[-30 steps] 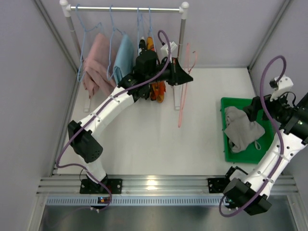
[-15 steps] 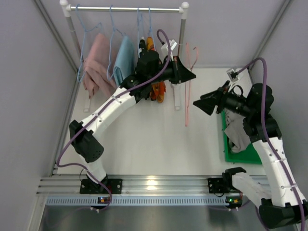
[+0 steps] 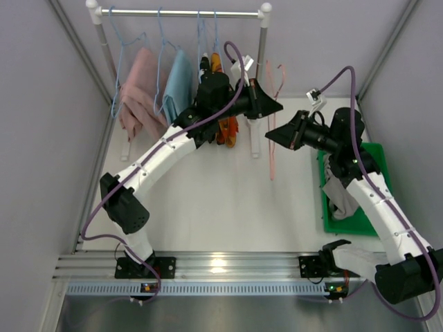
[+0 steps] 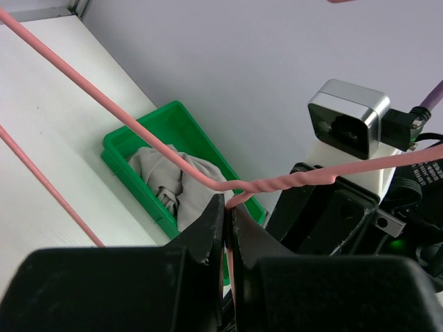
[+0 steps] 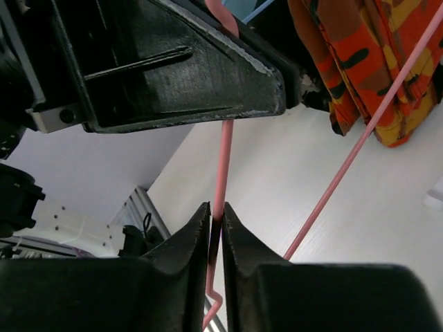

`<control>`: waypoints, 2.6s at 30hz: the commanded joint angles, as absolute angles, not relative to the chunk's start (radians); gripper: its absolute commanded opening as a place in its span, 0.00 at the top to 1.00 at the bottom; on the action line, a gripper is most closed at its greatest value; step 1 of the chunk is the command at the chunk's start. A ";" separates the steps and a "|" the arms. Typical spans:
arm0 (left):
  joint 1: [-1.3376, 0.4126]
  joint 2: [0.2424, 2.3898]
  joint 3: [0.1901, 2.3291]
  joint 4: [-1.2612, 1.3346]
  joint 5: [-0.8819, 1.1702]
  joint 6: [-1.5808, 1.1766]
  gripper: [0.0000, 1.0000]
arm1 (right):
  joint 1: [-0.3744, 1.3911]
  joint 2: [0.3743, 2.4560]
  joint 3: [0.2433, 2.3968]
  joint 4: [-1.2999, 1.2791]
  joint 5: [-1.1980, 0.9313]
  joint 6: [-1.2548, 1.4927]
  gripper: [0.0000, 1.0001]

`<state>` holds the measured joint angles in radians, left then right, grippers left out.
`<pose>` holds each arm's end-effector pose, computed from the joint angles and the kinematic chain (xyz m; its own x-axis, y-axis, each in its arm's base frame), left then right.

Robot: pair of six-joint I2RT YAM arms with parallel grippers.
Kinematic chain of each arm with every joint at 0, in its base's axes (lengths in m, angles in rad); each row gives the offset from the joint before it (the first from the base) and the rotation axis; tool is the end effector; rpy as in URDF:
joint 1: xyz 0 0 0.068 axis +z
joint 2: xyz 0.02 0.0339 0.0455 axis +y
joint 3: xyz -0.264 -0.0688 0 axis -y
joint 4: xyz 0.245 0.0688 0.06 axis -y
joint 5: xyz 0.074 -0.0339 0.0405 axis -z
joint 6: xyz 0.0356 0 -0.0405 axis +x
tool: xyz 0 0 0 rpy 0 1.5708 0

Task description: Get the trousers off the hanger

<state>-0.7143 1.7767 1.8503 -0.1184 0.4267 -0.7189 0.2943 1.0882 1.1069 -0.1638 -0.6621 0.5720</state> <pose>0.3078 -0.2864 0.4450 -0.6239 -0.2525 -0.7396 0.6616 0.3331 -0.6718 0.2256 0.0912 0.3972 -0.5553 0.2778 -0.7839 -0.6069 0.5090 0.6104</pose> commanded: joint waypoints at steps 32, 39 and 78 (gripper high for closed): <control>-0.503 1.306 1.816 -0.075 0.468 -0.282 0.01 | 0.360 1.293 1.333 0.212 -0.736 1.088 1.00; -0.503 1.252 1.781 -0.140 0.348 -0.196 0.01 | 0.362 1.511 1.602 0.166 -0.700 1.026 1.00; -0.463 1.193 1.667 -0.176 0.213 -0.169 0.01 | 0.183 1.612 1.735 -0.106 -0.752 0.781 0.01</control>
